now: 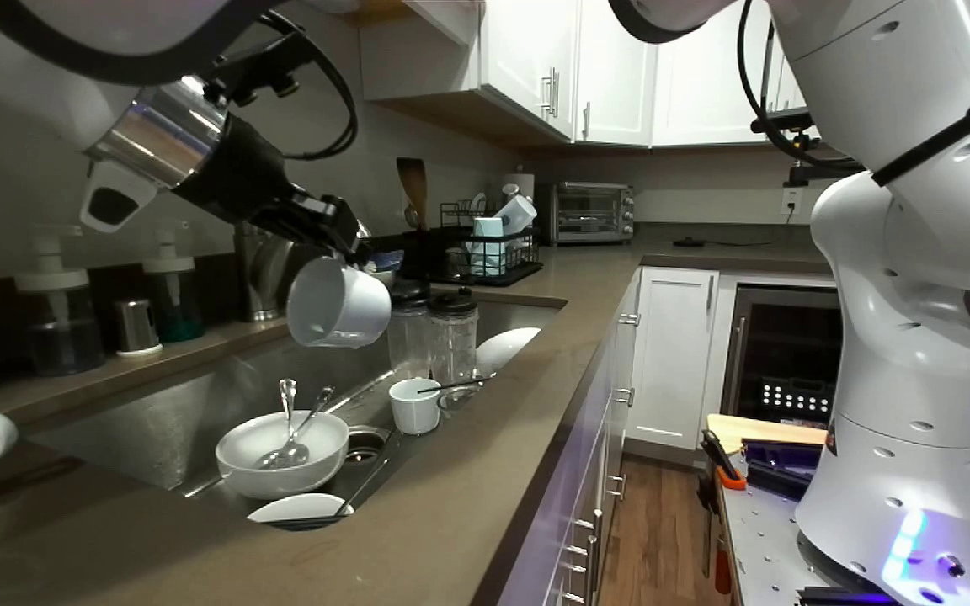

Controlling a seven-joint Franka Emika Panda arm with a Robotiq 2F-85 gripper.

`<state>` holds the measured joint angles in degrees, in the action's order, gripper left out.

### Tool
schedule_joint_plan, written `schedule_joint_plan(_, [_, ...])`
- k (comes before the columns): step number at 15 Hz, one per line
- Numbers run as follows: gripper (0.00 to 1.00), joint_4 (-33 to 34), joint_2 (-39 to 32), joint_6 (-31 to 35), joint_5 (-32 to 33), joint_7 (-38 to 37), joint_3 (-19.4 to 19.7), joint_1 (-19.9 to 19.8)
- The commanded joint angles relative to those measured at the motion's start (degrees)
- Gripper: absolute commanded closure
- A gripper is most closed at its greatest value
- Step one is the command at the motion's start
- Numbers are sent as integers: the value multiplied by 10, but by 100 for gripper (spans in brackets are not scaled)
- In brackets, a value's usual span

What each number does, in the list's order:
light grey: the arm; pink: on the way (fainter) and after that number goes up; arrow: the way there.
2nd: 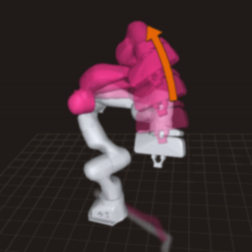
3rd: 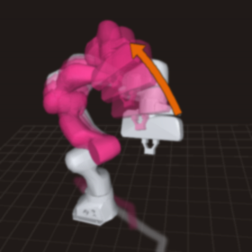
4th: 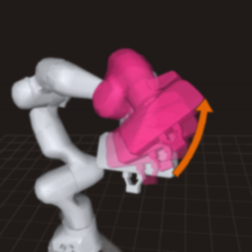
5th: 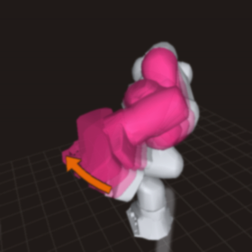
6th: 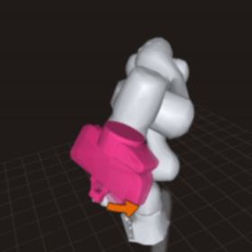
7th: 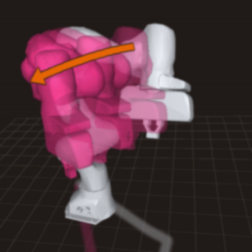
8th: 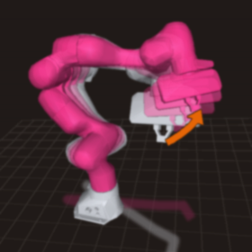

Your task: Pour the water from the mug towards the edge into the sink

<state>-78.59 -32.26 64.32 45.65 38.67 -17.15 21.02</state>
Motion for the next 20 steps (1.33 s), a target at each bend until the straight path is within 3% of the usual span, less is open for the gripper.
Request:
schedule_joint_plan(1, [94, -19, 36, 45, -34, 5, -7, -13])
schedule_joint_plan(14, [94, -66, 85, 251, -144, 23, -8, -17])
schedule_joint_plan(20, [94, -81, 91, 308, -184, 52, -8, -14])
